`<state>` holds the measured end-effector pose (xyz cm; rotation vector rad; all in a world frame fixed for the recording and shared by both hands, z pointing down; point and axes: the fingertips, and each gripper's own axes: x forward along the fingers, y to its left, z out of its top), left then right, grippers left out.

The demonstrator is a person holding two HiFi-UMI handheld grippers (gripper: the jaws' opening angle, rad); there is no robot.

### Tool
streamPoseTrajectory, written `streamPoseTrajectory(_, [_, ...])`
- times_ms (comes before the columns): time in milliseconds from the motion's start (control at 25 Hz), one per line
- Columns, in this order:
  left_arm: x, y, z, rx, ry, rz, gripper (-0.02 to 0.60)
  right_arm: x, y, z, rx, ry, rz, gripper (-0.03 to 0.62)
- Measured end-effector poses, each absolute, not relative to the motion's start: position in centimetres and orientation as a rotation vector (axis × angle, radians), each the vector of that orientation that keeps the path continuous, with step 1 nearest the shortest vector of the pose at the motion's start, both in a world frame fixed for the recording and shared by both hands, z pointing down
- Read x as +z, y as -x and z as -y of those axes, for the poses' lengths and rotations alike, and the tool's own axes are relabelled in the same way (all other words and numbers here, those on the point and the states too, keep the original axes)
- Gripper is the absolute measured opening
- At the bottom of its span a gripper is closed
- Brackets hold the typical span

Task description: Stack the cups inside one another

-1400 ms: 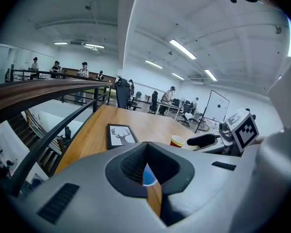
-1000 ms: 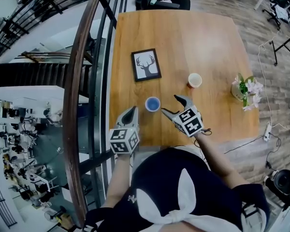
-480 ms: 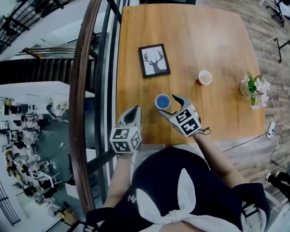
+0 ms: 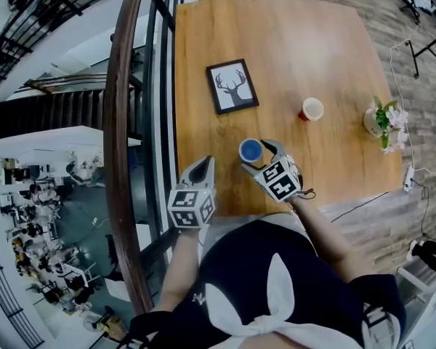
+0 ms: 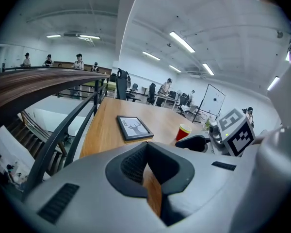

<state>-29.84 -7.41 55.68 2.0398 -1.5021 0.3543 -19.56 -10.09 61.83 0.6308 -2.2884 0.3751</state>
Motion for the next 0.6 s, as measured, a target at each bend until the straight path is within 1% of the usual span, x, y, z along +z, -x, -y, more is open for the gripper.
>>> streamPoseTrajectory(480, [57.8,30.7,7.7,0.367,-2.056,1.433,0.017,64.3,20.0,10.9,0.349,-0.671,2.202,0.365])
streamPoseTrajectory(560, [57.8,30.7,7.7,0.367,-2.059,1.428,0.017,64.2,20.0,10.9,0.325,-0.667,2.193,0.357])
streamPoseTrajectory(600, [57.7,30.7,7.8,0.366,-2.062,1.426,0.017,64.2,20.0,10.9,0.317,-0.668,2.191,0.339])
